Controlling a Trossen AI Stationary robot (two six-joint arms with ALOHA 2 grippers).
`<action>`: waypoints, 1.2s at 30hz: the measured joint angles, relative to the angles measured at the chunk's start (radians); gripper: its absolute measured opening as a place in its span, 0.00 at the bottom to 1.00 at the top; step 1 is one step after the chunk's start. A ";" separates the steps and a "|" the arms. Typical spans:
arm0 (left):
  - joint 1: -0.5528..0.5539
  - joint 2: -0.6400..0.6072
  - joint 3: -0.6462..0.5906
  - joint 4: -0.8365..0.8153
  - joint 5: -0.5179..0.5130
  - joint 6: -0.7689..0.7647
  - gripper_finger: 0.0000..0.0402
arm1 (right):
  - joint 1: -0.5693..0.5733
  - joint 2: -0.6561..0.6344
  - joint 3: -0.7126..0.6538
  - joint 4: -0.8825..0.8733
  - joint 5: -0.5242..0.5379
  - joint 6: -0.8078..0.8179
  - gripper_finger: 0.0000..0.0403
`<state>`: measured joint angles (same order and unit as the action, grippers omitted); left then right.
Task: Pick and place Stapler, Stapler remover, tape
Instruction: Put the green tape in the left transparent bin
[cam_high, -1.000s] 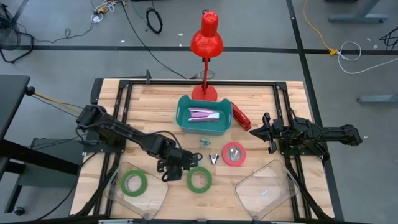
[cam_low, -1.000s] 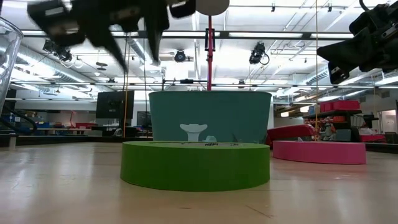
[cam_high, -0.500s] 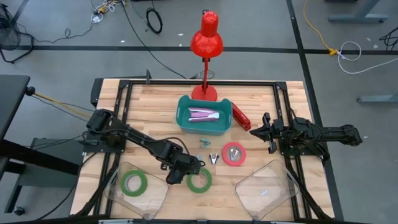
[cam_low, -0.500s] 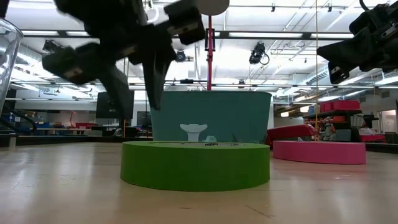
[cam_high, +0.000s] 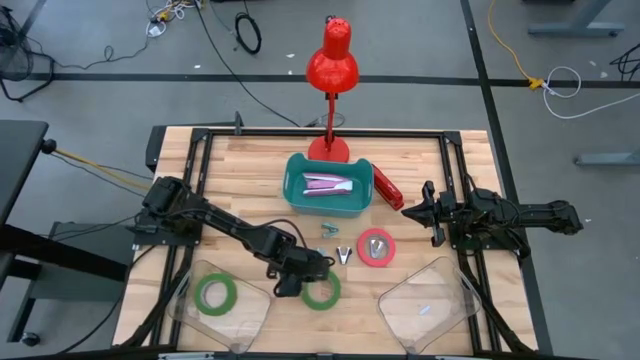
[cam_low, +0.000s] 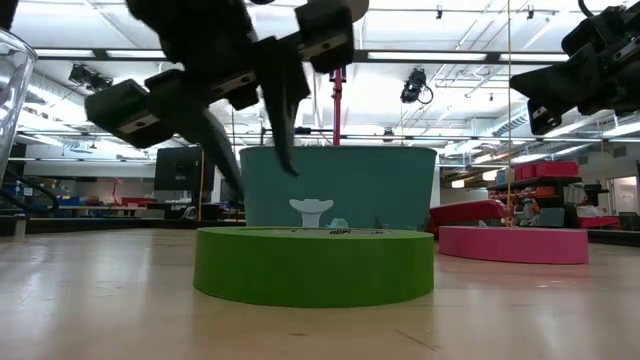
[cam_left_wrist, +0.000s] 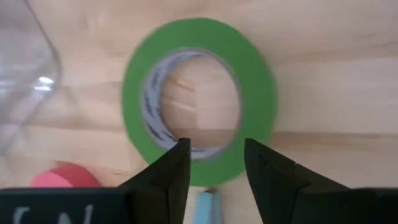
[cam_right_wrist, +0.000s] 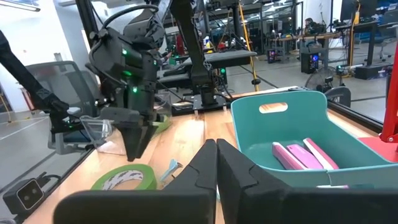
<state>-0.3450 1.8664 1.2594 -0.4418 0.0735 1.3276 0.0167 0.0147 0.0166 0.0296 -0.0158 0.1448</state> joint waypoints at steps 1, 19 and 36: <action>0.000 0.000 0.000 0.012 0.002 0.013 0.38 | 0.000 0.000 0.000 0.000 0.000 0.000 0.02; 0.001 -0.001 0.000 0.244 -0.183 -0.863 0.41 | 0.000 0.000 0.000 0.000 0.000 0.000 0.02; 0.041 -0.012 0.160 -0.107 -0.169 -1.858 0.77 | 0.000 0.000 0.000 0.000 0.000 0.000 0.02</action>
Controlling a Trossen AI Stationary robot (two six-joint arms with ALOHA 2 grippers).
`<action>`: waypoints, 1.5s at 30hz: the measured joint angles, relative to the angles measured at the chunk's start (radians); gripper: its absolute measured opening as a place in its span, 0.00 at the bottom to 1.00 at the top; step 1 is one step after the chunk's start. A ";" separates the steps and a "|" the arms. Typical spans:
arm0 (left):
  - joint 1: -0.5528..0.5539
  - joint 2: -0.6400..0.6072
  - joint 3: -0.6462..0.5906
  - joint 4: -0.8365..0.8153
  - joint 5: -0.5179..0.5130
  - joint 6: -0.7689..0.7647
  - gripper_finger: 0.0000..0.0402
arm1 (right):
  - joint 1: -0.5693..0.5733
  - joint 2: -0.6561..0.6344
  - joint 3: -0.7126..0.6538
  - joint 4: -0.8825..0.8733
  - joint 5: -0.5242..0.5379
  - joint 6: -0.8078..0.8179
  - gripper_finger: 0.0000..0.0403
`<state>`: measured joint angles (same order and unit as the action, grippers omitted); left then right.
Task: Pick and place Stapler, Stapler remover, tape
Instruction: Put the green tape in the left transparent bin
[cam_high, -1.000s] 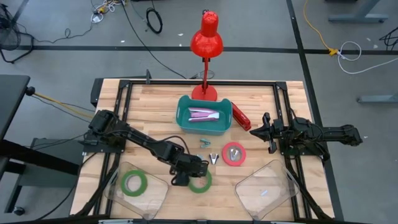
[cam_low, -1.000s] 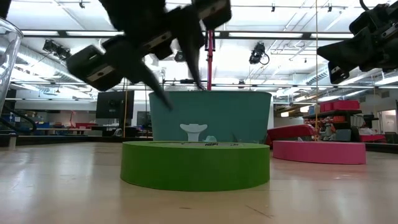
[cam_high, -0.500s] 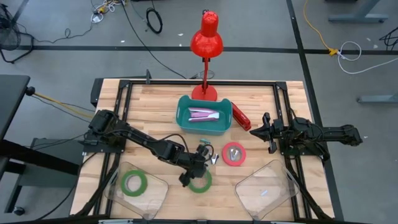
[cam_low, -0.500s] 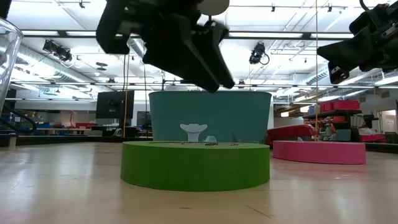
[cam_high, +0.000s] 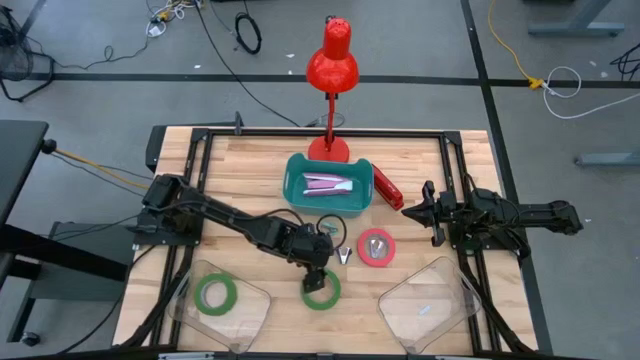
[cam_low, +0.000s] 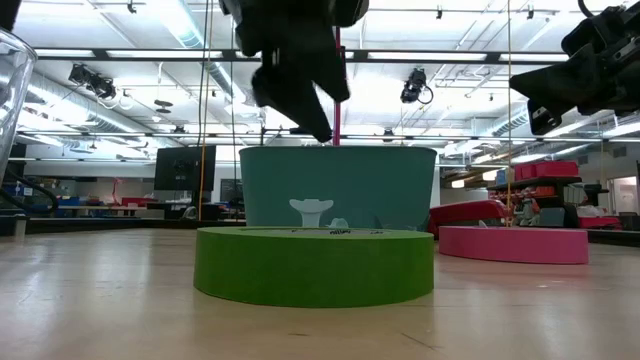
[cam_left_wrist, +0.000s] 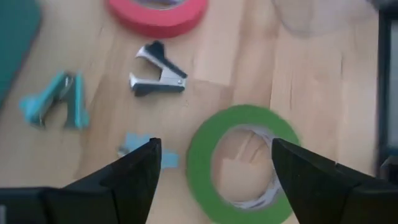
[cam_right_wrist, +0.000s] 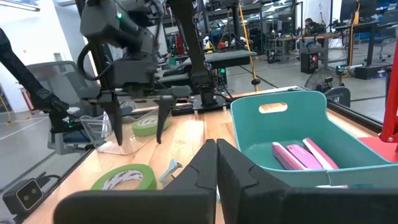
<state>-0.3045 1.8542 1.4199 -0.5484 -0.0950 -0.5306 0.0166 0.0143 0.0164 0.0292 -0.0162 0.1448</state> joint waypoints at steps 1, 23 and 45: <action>0.003 0.000 0.000 -0.013 0.006 -0.054 0.78 | 0.000 0.000 0.000 0.000 0.000 0.000 0.02; -0.035 0.014 -0.002 -0.273 0.080 -0.538 0.78 | 0.000 0.000 0.000 0.000 0.000 0.000 0.02; -0.050 0.156 0.125 -0.285 0.092 -0.613 0.78 | 0.000 0.009 0.000 0.002 0.000 0.000 0.02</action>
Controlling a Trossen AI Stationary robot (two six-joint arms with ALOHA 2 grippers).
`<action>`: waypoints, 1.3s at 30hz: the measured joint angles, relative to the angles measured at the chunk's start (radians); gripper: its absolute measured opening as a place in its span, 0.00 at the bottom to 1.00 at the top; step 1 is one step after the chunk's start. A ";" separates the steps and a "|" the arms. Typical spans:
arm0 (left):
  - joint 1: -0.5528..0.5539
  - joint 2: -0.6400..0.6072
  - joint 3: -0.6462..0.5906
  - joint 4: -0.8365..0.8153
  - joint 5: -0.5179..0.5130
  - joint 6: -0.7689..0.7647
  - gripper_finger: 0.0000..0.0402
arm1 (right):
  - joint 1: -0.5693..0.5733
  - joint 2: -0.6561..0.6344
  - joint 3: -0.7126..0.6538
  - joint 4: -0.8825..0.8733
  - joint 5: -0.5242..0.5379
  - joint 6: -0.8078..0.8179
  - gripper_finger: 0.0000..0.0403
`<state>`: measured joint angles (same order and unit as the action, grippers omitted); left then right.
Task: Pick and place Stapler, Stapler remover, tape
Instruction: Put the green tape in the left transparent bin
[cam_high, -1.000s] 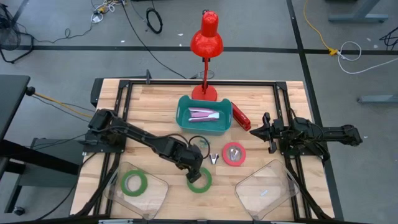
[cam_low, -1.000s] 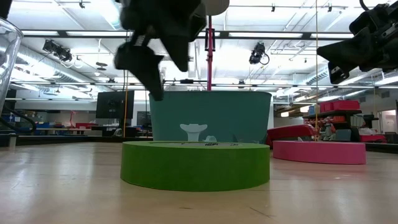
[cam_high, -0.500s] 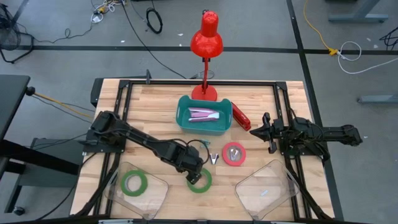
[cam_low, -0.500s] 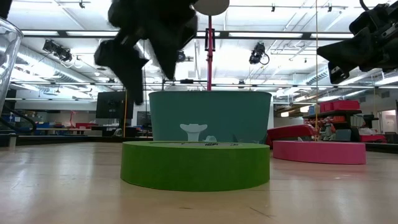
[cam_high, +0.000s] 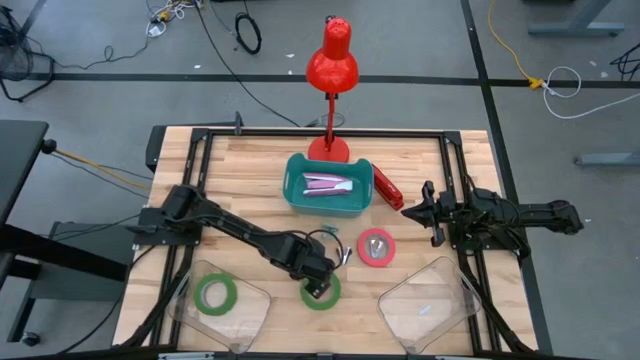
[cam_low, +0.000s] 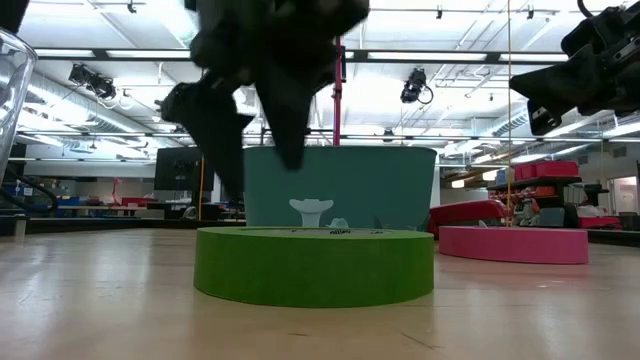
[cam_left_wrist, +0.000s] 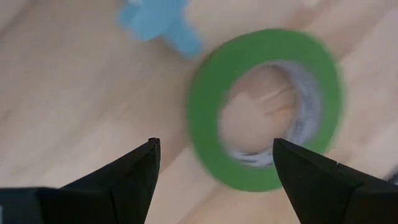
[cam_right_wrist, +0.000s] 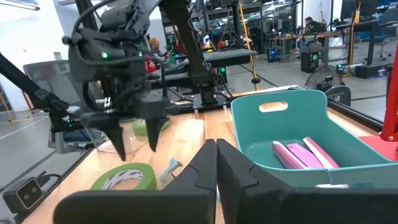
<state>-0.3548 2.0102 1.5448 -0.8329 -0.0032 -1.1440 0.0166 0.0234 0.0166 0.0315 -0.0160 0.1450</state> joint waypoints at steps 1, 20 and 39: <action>-0.002 0.009 0.000 0.000 0.000 -0.001 0.78 | 0.000 0.000 0.000 -0.001 0.000 0.000 0.02; -0.002 0.095 0.000 0.046 -0.004 0.027 0.78 | 0.000 0.001 0.000 -0.001 0.000 0.000 0.02; 0.000 0.113 0.000 0.050 0.008 0.037 0.53 | 0.000 0.001 0.000 -0.002 0.000 0.000 0.02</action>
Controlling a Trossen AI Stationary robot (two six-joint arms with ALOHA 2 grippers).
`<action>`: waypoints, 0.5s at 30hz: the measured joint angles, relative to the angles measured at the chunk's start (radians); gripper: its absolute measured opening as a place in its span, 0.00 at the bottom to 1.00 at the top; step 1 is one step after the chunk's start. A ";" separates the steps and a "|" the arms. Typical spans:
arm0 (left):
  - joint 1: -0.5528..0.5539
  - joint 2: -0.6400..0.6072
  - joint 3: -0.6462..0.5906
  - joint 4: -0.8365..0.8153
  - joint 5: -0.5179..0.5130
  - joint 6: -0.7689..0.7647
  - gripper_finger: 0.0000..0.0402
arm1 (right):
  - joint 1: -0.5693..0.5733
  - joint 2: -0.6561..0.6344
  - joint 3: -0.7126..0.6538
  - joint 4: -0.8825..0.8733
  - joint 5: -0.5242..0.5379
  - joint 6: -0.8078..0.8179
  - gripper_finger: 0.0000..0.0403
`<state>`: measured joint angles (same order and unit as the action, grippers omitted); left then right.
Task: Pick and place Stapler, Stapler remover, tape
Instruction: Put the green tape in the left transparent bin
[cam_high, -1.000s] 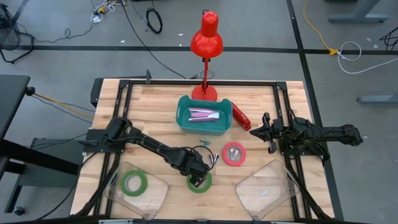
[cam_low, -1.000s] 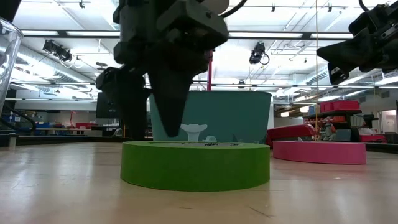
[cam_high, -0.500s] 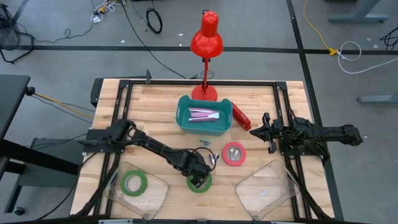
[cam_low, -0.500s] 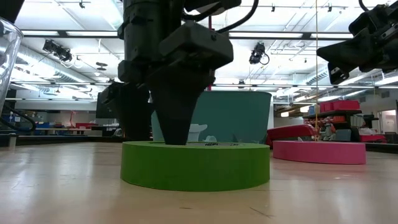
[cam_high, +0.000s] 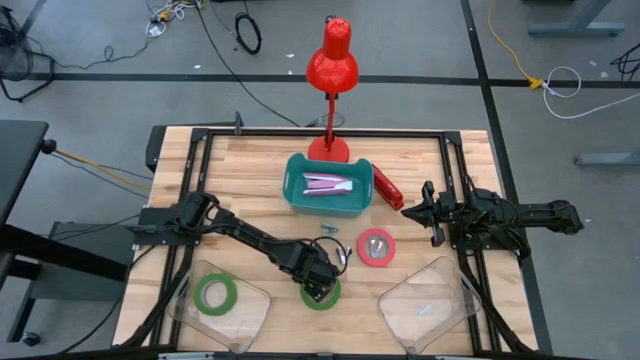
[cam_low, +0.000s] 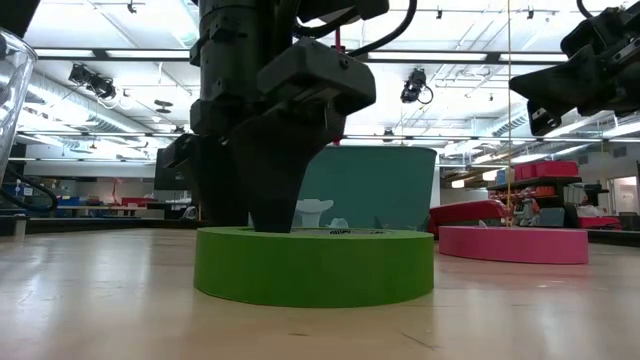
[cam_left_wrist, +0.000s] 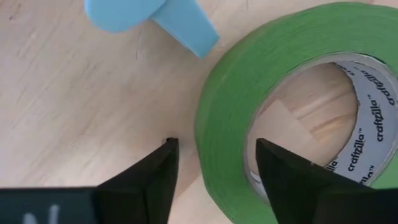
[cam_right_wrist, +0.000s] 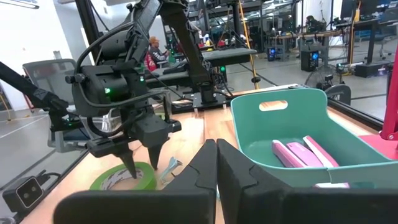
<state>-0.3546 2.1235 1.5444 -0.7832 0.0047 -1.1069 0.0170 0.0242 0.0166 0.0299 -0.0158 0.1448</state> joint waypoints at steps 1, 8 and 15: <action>0.000 0.000 0.000 0.000 0.000 0.000 0.51 | 0.000 0.000 0.000 0.000 0.000 0.000 0.02; 0.000 0.000 0.000 0.004 0.000 0.000 0.40 | 0.000 0.000 0.000 0.000 0.000 0.000 0.02; 0.000 0.000 0.000 0.001 -0.001 -0.001 0.33 | 0.000 0.000 0.000 0.000 0.000 0.000 0.02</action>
<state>-0.3546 2.1235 1.5444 -0.7818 0.0036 -1.1076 0.0170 0.0242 0.0166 0.0299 -0.0159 0.1448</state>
